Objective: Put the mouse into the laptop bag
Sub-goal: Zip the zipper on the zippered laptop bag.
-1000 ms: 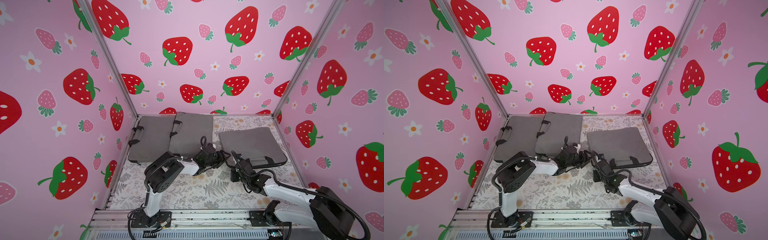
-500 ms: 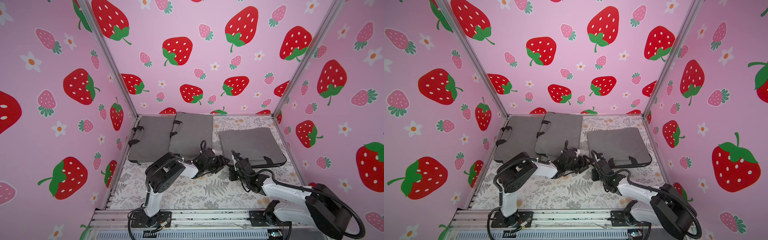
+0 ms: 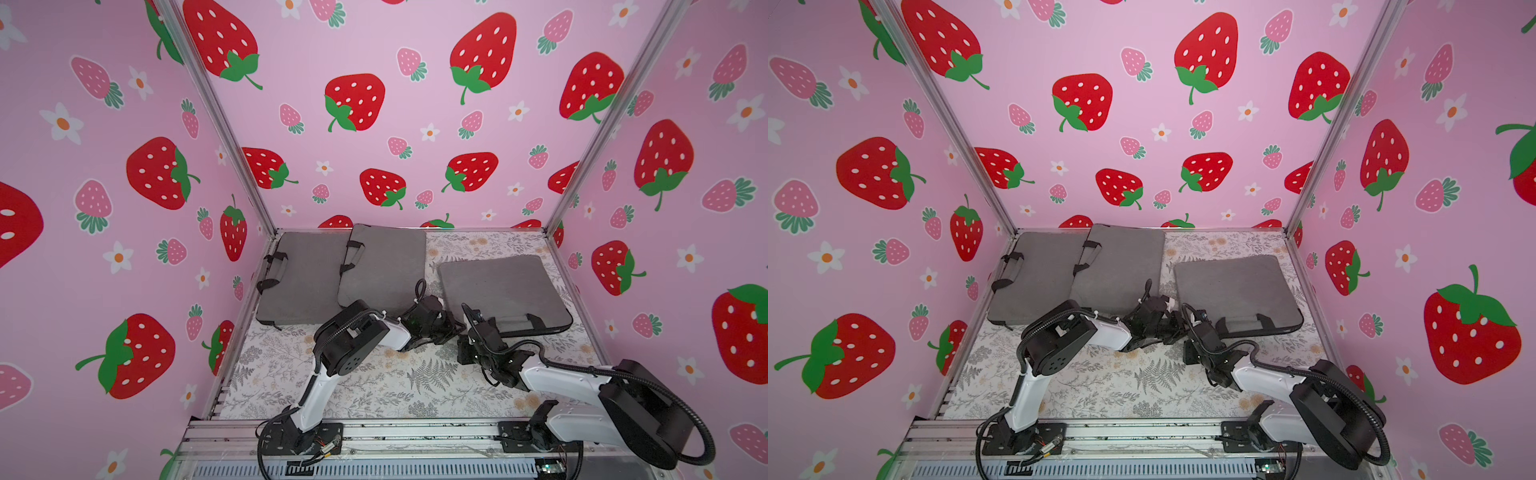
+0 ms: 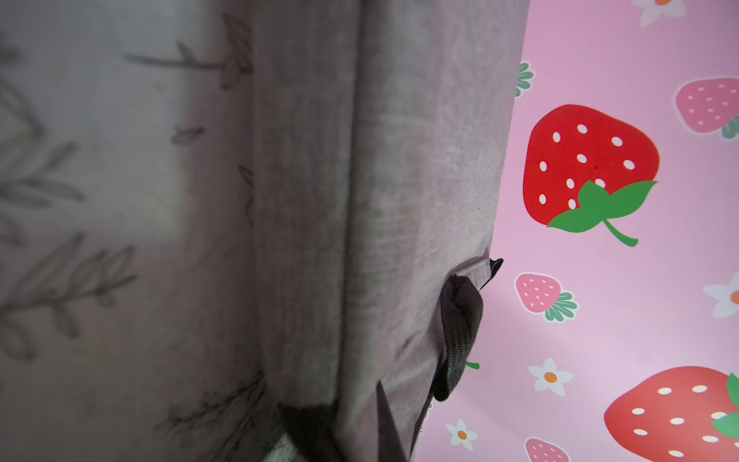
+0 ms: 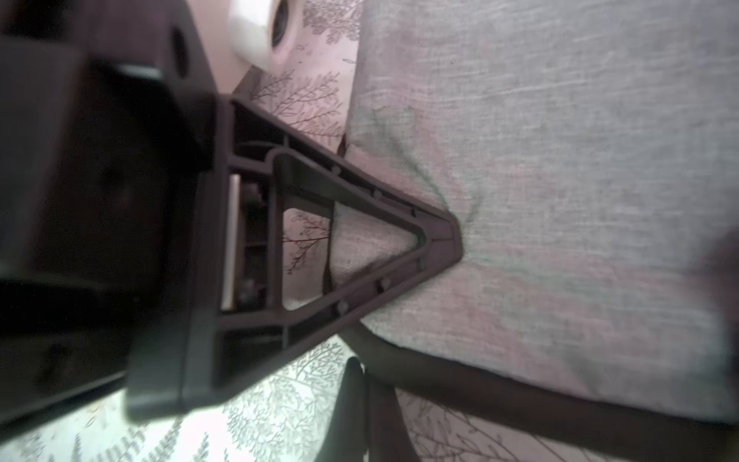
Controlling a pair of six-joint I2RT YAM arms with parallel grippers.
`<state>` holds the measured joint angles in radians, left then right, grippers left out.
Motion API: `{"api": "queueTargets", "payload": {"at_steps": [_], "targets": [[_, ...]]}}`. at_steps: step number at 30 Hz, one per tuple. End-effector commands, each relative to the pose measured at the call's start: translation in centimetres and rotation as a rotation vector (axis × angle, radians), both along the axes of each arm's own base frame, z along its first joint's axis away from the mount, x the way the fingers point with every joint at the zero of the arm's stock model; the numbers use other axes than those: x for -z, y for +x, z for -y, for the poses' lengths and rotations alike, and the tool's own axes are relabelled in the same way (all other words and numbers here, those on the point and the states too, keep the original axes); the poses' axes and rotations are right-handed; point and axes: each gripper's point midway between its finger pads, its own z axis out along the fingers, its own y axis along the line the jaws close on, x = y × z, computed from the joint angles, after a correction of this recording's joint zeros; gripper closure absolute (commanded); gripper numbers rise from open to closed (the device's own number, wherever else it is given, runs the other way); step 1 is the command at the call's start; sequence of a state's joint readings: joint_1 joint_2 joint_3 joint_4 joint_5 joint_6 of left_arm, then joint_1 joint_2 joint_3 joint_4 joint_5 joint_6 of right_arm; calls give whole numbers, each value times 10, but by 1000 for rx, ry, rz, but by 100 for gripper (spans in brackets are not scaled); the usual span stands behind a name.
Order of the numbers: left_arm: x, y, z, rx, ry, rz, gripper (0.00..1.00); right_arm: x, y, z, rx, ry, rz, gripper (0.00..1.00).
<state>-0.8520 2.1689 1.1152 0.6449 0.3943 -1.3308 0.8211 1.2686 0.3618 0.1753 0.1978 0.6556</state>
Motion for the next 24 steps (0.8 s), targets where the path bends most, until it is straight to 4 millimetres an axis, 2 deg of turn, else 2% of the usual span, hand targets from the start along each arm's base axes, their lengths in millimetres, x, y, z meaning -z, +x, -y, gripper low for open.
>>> {"api": "queueTargets", "payload": {"at_steps": [1, 6, 12, 16, 24], "targets": [[-9, 24, 0, 27, 17, 37, 100, 10, 2, 38, 147, -133, -31, 100], [-15, 53, -14, 29, -16, 39, 100, 23, 0, 75, 265, -63, -116, 100], [-24, 76, -27, 11, -43, 48, 100, 25, -3, 109, 414, -52, -173, 100], [-36, 99, -36, 0, -47, 60, 100, 20, -7, 125, 496, -11, -180, 100], [-60, 192, -66, -80, 109, 126, 100, 1, -14, 150, 619, 13, -100, 100]]}}
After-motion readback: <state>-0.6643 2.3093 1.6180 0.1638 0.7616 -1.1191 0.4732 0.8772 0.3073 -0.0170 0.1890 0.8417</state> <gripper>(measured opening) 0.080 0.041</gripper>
